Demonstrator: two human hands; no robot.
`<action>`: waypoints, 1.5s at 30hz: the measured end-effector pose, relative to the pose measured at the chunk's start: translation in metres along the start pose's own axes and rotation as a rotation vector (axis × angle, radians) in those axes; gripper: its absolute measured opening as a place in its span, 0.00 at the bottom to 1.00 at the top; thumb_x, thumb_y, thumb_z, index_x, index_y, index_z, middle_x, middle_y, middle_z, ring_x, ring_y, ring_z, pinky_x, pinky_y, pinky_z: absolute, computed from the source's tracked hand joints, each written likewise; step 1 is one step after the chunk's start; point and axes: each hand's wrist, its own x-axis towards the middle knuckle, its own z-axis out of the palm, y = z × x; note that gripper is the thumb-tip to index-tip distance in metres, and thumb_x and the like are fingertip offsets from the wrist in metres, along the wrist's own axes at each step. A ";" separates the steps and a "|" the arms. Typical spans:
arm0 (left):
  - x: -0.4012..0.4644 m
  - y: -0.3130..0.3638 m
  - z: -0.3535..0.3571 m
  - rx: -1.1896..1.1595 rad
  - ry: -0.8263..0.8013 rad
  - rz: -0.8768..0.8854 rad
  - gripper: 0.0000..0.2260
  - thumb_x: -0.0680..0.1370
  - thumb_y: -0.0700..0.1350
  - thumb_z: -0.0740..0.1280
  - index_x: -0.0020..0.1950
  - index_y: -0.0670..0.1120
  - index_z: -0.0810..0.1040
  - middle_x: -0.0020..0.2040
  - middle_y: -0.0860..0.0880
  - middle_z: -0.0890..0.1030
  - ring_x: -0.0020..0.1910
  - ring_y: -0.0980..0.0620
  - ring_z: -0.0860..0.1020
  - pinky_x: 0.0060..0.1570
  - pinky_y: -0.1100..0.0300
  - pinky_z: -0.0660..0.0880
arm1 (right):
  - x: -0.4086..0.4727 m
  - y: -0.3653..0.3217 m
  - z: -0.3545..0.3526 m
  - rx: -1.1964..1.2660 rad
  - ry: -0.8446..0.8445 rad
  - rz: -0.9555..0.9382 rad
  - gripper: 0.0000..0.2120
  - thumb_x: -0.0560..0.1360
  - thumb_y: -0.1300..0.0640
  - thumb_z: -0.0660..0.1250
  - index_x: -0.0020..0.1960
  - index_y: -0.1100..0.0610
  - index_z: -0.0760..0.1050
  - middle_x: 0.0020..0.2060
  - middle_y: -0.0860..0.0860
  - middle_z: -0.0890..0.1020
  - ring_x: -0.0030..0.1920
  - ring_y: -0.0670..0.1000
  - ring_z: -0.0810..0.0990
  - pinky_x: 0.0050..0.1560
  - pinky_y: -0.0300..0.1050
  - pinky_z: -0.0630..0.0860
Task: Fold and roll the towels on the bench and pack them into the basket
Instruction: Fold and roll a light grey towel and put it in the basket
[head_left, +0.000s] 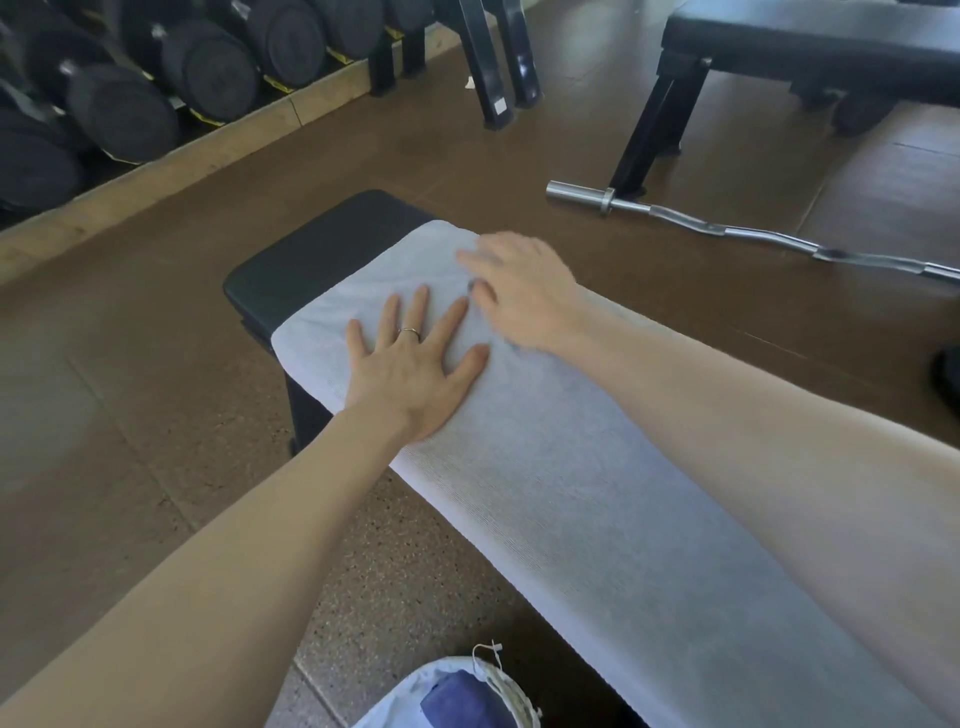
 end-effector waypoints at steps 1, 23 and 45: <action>0.000 0.000 0.000 0.003 0.001 0.002 0.32 0.76 0.72 0.37 0.80 0.65 0.40 0.83 0.53 0.40 0.81 0.48 0.39 0.76 0.36 0.40 | 0.004 -0.002 0.003 0.021 -0.096 -0.046 0.18 0.83 0.52 0.53 0.69 0.51 0.72 0.66 0.50 0.74 0.68 0.54 0.71 0.65 0.51 0.66; -0.004 0.006 -0.005 0.000 -0.027 -0.055 0.39 0.75 0.73 0.37 0.82 0.55 0.40 0.83 0.51 0.39 0.81 0.48 0.38 0.76 0.36 0.39 | -0.062 -0.005 -0.036 -0.070 -0.293 0.096 0.27 0.82 0.42 0.41 0.78 0.46 0.60 0.77 0.53 0.62 0.76 0.55 0.59 0.74 0.55 0.57; -0.089 -0.042 -0.033 -1.875 0.025 -0.938 0.21 0.75 0.52 0.75 0.63 0.49 0.70 0.57 0.46 0.79 0.49 0.49 0.82 0.44 0.55 0.81 | -0.204 -0.048 -0.087 -0.047 -0.402 0.224 0.26 0.83 0.39 0.44 0.80 0.41 0.49 0.81 0.52 0.49 0.80 0.55 0.46 0.78 0.56 0.45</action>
